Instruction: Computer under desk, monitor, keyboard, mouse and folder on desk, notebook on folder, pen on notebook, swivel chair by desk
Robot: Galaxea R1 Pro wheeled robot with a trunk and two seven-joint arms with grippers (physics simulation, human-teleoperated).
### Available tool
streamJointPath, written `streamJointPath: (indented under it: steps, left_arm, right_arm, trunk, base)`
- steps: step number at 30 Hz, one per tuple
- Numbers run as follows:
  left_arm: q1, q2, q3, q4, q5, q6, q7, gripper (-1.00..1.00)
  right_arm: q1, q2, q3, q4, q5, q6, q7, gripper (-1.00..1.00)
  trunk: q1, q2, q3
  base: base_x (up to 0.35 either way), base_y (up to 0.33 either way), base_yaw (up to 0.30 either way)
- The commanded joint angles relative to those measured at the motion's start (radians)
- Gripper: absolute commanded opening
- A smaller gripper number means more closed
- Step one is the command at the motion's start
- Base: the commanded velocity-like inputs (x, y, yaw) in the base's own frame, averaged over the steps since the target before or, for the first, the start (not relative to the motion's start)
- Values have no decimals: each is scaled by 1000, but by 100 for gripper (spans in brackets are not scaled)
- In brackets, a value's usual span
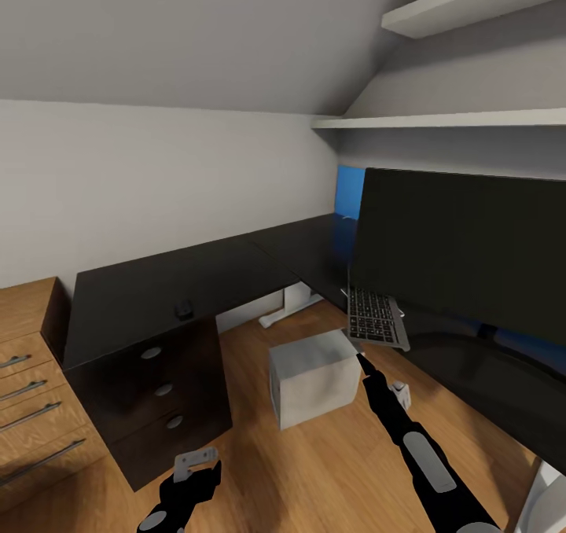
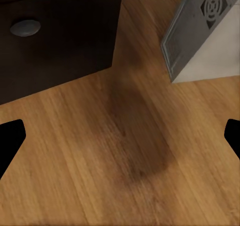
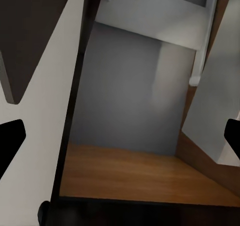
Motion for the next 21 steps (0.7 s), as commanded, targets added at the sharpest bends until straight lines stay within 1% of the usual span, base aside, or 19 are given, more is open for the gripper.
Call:
streamJointPath:
  steps: [1,5,11,21]
  left_arm:
    - [0,0,-1,-2,10,5,5,100]
    - [0,0,-1,-1,10,5,5,100]
    - [0,0,-1,-1,10,6,7,100]
    - [0,0,0,-1,10,6,8,100]
  right_arm:
    - [0,0,-3,0,-10,9,3,100]
    - [0,0,-4,-1,-10,9,3,100]
    - [0,-1,-6,-1,-10,9,4,100]
    - [0,-2,-8,-1,-10,10,5,100]
  trunk:
    - [0,0,-1]
    - [0,0,-1]
    - [-23,42,18]
    - [-23,42,18]
  base:
    - [0,10,0]
    - [0,5,0]
    - [0,1,0]
    - [0,0,0]
